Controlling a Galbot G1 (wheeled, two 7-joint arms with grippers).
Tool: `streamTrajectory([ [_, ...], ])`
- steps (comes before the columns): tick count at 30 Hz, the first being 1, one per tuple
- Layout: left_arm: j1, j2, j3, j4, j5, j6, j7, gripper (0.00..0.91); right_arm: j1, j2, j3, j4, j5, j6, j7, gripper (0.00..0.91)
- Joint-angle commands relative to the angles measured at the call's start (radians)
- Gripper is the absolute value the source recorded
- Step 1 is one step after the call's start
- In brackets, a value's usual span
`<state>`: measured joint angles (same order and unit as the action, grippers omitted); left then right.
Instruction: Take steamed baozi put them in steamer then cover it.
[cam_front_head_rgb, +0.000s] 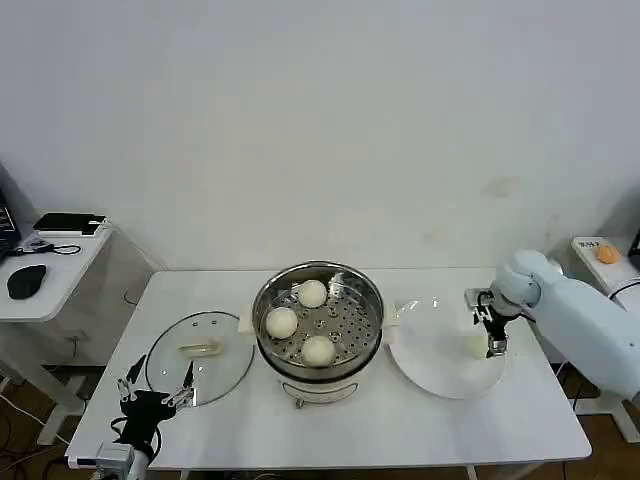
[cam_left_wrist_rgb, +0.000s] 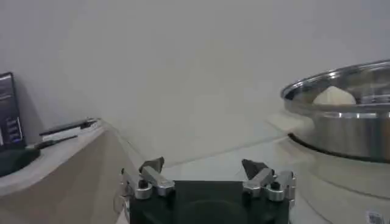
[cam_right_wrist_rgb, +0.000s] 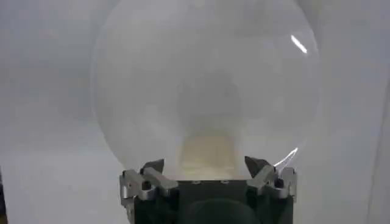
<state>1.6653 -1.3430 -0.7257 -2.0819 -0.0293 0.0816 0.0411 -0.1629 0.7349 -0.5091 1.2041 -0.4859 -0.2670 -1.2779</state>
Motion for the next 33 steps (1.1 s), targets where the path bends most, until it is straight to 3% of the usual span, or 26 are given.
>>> streamTrajectory([
  [1, 0.000, 0.002, 0.000, 0.001, -0.001, -0.001, 0.000, 0.907, -0.029, 0.011, 0.024, -0.026, -0.061, 0.007, 0.015, 0.907],
  [6, 0.002, 0.002, -0.001, 0.005, -0.002, -0.002, -0.001, 0.907, -0.037, 0.020, 0.033, -0.043, -0.067, 0.008, 0.025, 0.907],
  [9, 0.002, 0.000, -0.001, 0.008, -0.002, -0.003, -0.001, 0.907, -0.041, 0.040, 0.034, -0.083, -0.061, 0.006, 0.078, 0.907],
  [33, 0.000, -0.009, 0.004, 0.028, 0.006, -0.006, 0.000, 0.907, -0.054, 0.081, 0.037, -0.127, -0.071, 0.006, 0.100, 0.907],
])
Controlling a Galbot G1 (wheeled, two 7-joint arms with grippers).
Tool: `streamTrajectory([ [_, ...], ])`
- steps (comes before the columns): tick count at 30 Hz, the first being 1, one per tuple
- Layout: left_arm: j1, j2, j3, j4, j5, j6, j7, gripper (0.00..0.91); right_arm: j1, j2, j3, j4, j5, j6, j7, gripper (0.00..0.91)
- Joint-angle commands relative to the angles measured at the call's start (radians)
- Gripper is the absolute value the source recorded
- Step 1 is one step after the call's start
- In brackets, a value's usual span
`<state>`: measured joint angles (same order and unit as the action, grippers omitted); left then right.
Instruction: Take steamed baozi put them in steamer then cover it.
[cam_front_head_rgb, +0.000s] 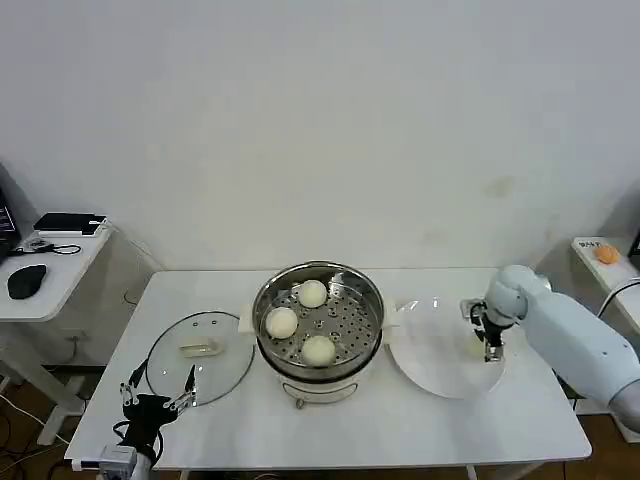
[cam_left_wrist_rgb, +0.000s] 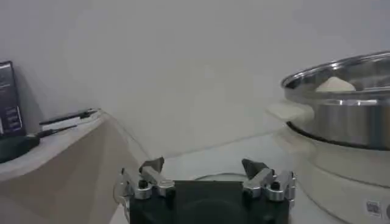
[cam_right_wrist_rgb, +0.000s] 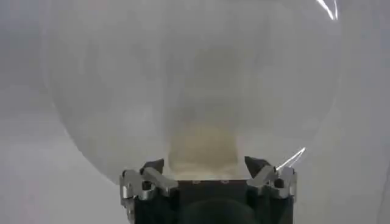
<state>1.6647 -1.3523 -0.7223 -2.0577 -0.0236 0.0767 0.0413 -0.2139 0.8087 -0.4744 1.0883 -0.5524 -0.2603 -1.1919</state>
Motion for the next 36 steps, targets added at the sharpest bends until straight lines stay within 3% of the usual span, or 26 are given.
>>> streamTrajectory([
  [1, 0.001, 0.001, 0.001, 0.004, 0.000, -0.001, 0.000, 0.907, -0.003, 0.008, 0.002, -0.012, -0.004, -0.001, 0.017, 0.907],
  [3, 0.000, 0.001, 0.000, 0.003, 0.000, -0.001, 0.000, 0.907, -0.001, 0.008, 0.001, -0.011, -0.001, -0.004, 0.021, 0.907],
  [5, -0.001, 0.001, 0.000, 0.003, 0.000, 0.000, 0.000, 0.907, 0.002, 0.007, 0.000, -0.010, 0.003, -0.005, 0.021, 0.715],
  [8, -0.001, 0.001, 0.000, 0.005, 0.000, -0.001, 0.000, 0.907, 0.003, 0.007, -0.001, -0.009, 0.004, -0.005, 0.020, 0.665],
  [16, -0.007, 0.004, -0.003, 0.011, -0.001, -0.002, -0.001, 0.907, 0.003, -0.004, 0.002, 0.002, 0.010, -0.009, 0.019, 0.655],
  [23, -0.014, 0.003, 0.001, 0.009, -0.001, -0.001, 0.000, 0.907, 0.058, -0.049, -0.008, 0.098, 0.086, -0.035, 0.019, 0.655],
  [26, -0.021, 0.003, 0.001, 0.006, -0.001, 0.000, 0.001, 0.907, 0.121, -0.075, -0.032, 0.182, 0.156, -0.051, 0.009, 0.655],
  [30, -0.025, 0.003, -0.005, -0.001, 0.000, 0.001, 0.002, 0.907, 0.256, -0.075, -0.109, 0.277, 0.314, -0.089, 0.024, 0.645],
  [36, -0.022, 0.010, -0.010, -0.009, 0.013, -0.004, 0.000, 0.907, 0.479, -0.011, -0.251, 0.379, 0.541, -0.174, 0.046, 0.645],
])
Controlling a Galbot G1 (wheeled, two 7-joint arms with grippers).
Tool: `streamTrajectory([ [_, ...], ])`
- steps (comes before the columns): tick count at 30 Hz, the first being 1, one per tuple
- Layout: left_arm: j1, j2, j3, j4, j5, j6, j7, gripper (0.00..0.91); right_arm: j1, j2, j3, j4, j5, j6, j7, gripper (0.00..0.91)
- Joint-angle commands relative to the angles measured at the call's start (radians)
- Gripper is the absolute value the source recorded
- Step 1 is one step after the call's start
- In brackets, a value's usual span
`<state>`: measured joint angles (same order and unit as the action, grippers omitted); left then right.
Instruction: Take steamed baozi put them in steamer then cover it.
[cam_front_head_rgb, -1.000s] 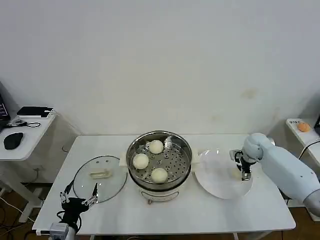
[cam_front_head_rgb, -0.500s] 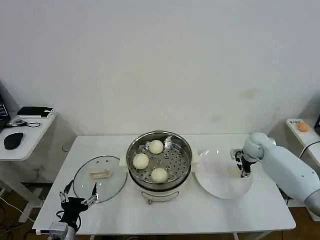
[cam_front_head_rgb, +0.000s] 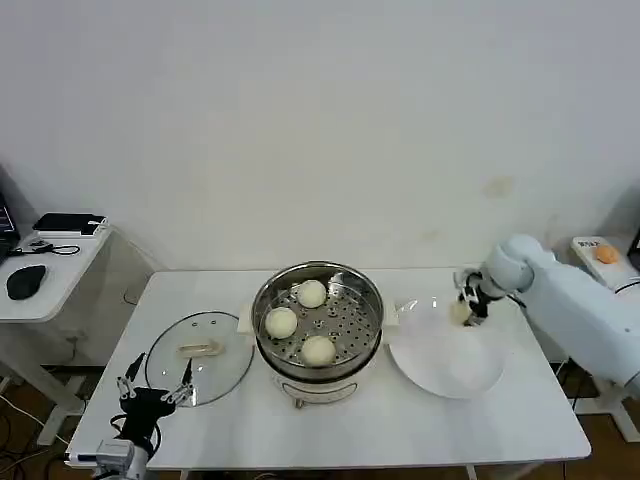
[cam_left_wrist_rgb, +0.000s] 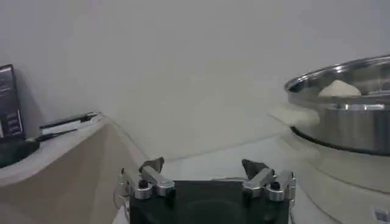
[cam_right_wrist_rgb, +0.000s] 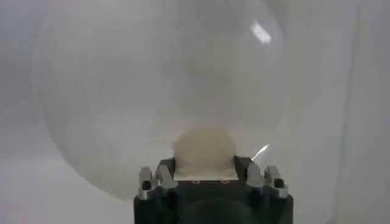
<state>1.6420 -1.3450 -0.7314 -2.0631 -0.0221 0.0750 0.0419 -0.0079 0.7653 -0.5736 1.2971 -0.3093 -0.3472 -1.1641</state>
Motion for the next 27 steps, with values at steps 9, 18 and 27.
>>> streamTrajectory([
  [9, -0.002, 0.006, -0.012, -0.021, 0.012, -0.003, 0.000, 0.907, 0.553, 0.187, -0.355, 0.143, 0.590, -0.178, 0.035, 0.655],
  [18, 0.001, -0.003, -0.008, -0.050, 0.011, 0.003, -0.003, 0.907, 0.535, 0.336, -0.458, 0.107, 0.617, -0.205, 0.048, 0.655],
  [27, -0.005, -0.019, -0.007, -0.063, -0.002, 0.004, -0.006, 0.907, 0.467, 0.395, -0.569, 0.028, 0.581, -0.213, 0.047, 0.655],
])
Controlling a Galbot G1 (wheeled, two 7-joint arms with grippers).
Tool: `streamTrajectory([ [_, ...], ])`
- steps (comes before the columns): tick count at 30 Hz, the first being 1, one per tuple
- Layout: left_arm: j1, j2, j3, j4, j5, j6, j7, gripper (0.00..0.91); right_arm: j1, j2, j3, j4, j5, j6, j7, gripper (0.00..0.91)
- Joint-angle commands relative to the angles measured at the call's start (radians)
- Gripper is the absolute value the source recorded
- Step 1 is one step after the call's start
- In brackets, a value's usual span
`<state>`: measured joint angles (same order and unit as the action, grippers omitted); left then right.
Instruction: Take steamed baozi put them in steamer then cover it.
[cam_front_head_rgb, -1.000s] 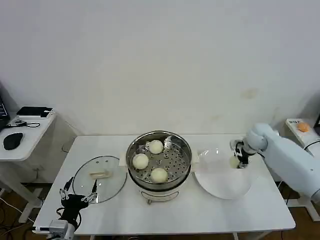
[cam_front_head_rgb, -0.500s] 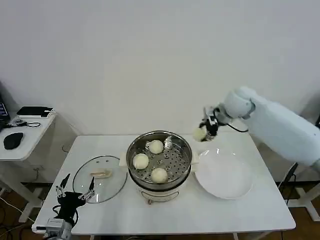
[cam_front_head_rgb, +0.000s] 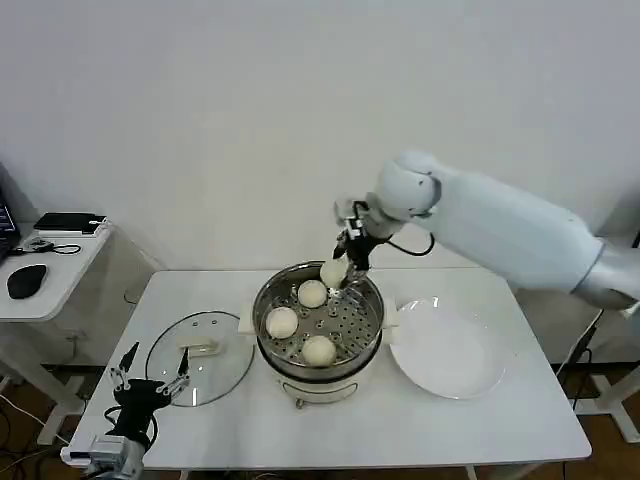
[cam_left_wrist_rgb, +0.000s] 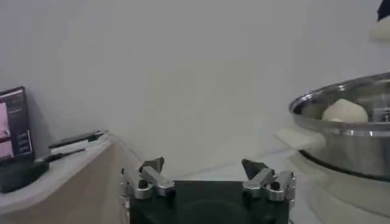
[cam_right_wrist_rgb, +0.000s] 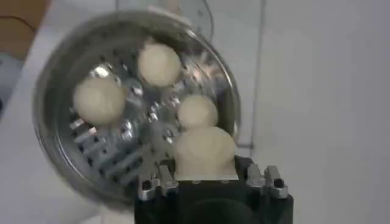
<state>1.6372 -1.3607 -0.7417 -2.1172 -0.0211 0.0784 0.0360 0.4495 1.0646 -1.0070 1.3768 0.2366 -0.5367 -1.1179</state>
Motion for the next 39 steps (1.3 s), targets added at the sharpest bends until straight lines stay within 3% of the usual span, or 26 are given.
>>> streamTrajectory([
  [1, 0.000, -0.003, 0.004, -0.012, -0.003, 0.001, 0.002, 0.907, -0.001, 0.103, -0.140, -0.072, 0.016, -0.020, -0.002, 0.655],
  [10, -0.010, -0.002, 0.001, -0.002, -0.016, 0.002, 0.003, 0.907, -0.036, 0.104, -0.161, -0.121, -0.052, -0.013, -0.009, 0.655],
  [27, -0.014, -0.008, 0.005, 0.006, -0.020, 0.001, 0.004, 0.907, -0.061, 0.101, -0.155, -0.145, -0.097, -0.010, -0.024, 0.655],
  [28, -0.013, -0.009, 0.006, 0.006, -0.019, 0.000, 0.004, 0.907, -0.061, 0.100, -0.155, -0.146, -0.098, -0.011, -0.023, 0.675],
  [29, -0.013, -0.010, 0.006, 0.004, -0.018, 0.000, 0.004, 0.907, -0.061, 0.098, -0.156, -0.147, -0.099, -0.011, -0.013, 0.907],
  [39, -0.013, -0.008, 0.004, 0.004, -0.019, 0.002, 0.006, 0.907, -0.029, 0.027, -0.084, -0.087, -0.037, -0.017, -0.012, 0.907],
])
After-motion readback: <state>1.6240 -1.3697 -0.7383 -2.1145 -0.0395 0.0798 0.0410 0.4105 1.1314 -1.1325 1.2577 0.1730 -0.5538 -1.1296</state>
